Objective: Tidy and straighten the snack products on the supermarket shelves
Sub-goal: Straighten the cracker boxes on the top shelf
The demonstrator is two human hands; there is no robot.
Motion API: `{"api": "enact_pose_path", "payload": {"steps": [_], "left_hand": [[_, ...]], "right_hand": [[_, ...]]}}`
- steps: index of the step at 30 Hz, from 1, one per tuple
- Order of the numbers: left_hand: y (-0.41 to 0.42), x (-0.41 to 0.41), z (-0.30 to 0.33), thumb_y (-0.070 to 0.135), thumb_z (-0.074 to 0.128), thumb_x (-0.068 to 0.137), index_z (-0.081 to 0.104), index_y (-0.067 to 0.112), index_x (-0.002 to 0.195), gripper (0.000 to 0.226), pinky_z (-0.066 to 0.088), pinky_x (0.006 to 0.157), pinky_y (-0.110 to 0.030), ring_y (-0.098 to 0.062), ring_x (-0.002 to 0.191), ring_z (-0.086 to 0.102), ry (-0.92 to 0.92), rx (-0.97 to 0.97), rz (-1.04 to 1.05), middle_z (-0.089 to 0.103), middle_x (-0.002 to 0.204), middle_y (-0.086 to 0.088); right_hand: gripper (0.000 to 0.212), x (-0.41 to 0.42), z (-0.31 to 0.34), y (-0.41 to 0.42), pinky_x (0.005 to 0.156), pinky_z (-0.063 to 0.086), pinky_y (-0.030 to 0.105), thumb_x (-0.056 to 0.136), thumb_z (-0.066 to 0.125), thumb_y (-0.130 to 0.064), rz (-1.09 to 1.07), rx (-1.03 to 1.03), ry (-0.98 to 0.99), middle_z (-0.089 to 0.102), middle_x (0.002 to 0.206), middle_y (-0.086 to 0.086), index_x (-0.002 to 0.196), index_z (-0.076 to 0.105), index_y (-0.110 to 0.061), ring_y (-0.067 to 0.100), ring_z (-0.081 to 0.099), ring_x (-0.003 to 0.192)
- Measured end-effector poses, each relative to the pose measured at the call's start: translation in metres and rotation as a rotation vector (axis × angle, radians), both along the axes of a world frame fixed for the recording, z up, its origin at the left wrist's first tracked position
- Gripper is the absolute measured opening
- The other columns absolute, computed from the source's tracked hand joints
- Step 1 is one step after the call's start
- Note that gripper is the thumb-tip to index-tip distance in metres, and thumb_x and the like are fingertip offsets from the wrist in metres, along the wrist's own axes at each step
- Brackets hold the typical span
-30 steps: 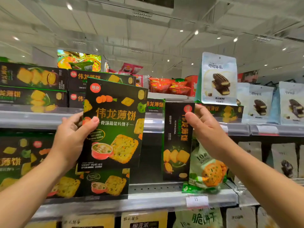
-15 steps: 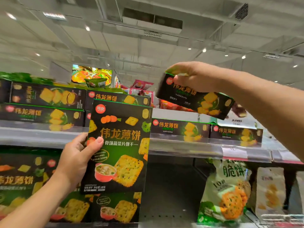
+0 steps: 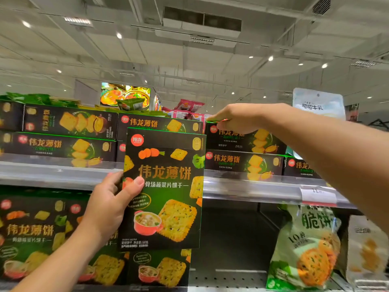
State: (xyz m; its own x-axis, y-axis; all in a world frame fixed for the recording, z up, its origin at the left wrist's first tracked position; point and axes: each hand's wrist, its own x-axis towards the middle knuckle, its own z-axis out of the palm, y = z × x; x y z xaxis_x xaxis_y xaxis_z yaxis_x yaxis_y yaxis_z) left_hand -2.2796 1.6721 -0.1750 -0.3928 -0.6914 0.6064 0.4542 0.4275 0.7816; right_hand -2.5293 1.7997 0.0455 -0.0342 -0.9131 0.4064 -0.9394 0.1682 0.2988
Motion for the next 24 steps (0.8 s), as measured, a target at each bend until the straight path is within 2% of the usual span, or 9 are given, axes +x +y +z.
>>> {"api": "enact_pose_path", "payload": {"steps": [3, 8, 11, 16, 18, 20, 21, 22, 24], "left_hand": [[0.0, 0.001, 0.0, 0.069, 0.082, 0.049, 0.068, 0.031, 0.097, 0.064, 0.06, 0.061, -0.037, -0.033, 0.084, 0.074, -0.012, 0.006, 0.006, 0.075, 0.097, -0.012], [0.001, 0.0, 0.0, 0.058, 0.077, 0.058, 0.07, 0.032, 0.095, 0.046, 0.059, 0.06, -0.033, -0.033, 0.085, 0.074, 0.006, 0.013, -0.007, 0.075, 0.098, -0.012], [0.003, 0.0, 0.001, 0.058, 0.076, 0.06, 0.07, 0.033, 0.094, 0.043, 0.059, 0.059, -0.032, -0.032, 0.084, 0.074, -0.001, 0.01, -0.002, 0.075, 0.097, -0.012], [0.002, 0.0, 0.0, 0.058, 0.076, 0.06, 0.069, 0.033, 0.095, 0.044, 0.059, 0.063, -0.038, -0.033, 0.086, 0.074, -0.016, 0.019, 0.022, 0.075, 0.098, -0.011], [0.004, 0.001, 0.0, 0.057, 0.076, 0.06, 0.07, 0.034, 0.095, 0.043, 0.058, 0.068, -0.042, -0.034, 0.087, 0.073, -0.032, 0.005, 0.019, 0.075, 0.099, -0.011], [0.006, 0.003, 0.003, 0.055, 0.08, 0.058, 0.071, 0.034, 0.093, 0.042, 0.057, 0.07, -0.044, -0.034, 0.089, 0.073, -0.054, -0.013, 0.013, 0.074, 0.103, -0.013], [0.007, 0.004, 0.004, 0.057, 0.08, 0.056, 0.071, 0.034, 0.093, 0.044, 0.057, 0.073, -0.045, -0.032, 0.091, 0.073, -0.075, -0.023, 0.014, 0.072, 0.107, -0.015], [0.008, 0.007, 0.004, 0.061, 0.079, 0.055, 0.072, 0.035, 0.094, 0.048, 0.055, 0.083, -0.049, -0.029, 0.097, 0.071, -0.113, -0.061, 0.035, 0.07, 0.112, -0.013], [0.007, 0.01, -0.001, 0.069, 0.07, 0.057, 0.072, 0.037, 0.102, 0.055, 0.033, 0.112, -0.053, -0.016, 0.125, 0.055, -0.26, -0.212, 0.173, 0.066, 0.124, 0.005]], "right_hand": [[0.037, -0.003, -0.002, -0.005, 0.077, 0.031, 0.02, 0.102, 0.045, -0.022, 0.022, -0.006, -0.01, 0.062, 0.129, 0.0, 0.138, 0.055, -0.024, 0.012, 0.048, 0.092], [0.035, -0.008, -0.008, -0.011, 0.07, 0.033, 0.02, 0.103, 0.042, -0.022, 0.02, -0.039, -0.045, 0.063, 0.125, 0.003, 0.135, 0.057, -0.019, 0.013, 0.046, 0.09], [0.038, -0.012, -0.014, -0.013, 0.08, 0.03, 0.021, 0.104, 0.04, -0.024, -0.006, -0.065, -0.091, 0.059, 0.134, 0.003, 0.141, 0.051, -0.022, 0.011, 0.043, 0.097], [0.041, -0.009, -0.02, -0.012, 0.084, 0.031, 0.022, 0.105, 0.035, -0.025, -0.035, -0.046, -0.121, 0.05, 0.144, 0.005, 0.146, 0.043, -0.025, 0.022, 0.05, 0.114], [0.043, -0.004, -0.023, -0.008, 0.094, 0.033, 0.024, 0.105, 0.036, -0.026, -0.012, -0.087, -0.149, 0.045, 0.149, 0.005, 0.148, 0.038, -0.024, 0.026, 0.045, 0.13], [0.041, 0.004, -0.032, 0.004, 0.109, 0.034, 0.031, 0.104, 0.04, -0.021, 0.132, -0.26, -0.175, 0.046, 0.148, 0.005, 0.145, 0.044, -0.019, 0.026, 0.043, 0.134], [0.038, 0.01, -0.041, 0.012, 0.111, 0.037, 0.035, 0.103, 0.043, -0.015, 0.257, -0.373, -0.165, 0.052, 0.143, 0.007, 0.139, 0.051, -0.014, 0.025, 0.047, 0.131], [0.034, 0.017, -0.054, 0.021, 0.108, 0.041, 0.037, 0.1, 0.047, -0.01, 0.391, -0.466, -0.154, 0.058, 0.135, 0.009, 0.131, 0.058, -0.008, 0.024, 0.052, 0.126], [0.03, 0.029, -0.088, 0.039, 0.103, 0.044, 0.028, 0.094, 0.052, -0.012, 0.554, -0.531, -0.185, 0.064, 0.125, 0.008, 0.121, 0.064, -0.004, 0.018, 0.058, 0.119]]}}
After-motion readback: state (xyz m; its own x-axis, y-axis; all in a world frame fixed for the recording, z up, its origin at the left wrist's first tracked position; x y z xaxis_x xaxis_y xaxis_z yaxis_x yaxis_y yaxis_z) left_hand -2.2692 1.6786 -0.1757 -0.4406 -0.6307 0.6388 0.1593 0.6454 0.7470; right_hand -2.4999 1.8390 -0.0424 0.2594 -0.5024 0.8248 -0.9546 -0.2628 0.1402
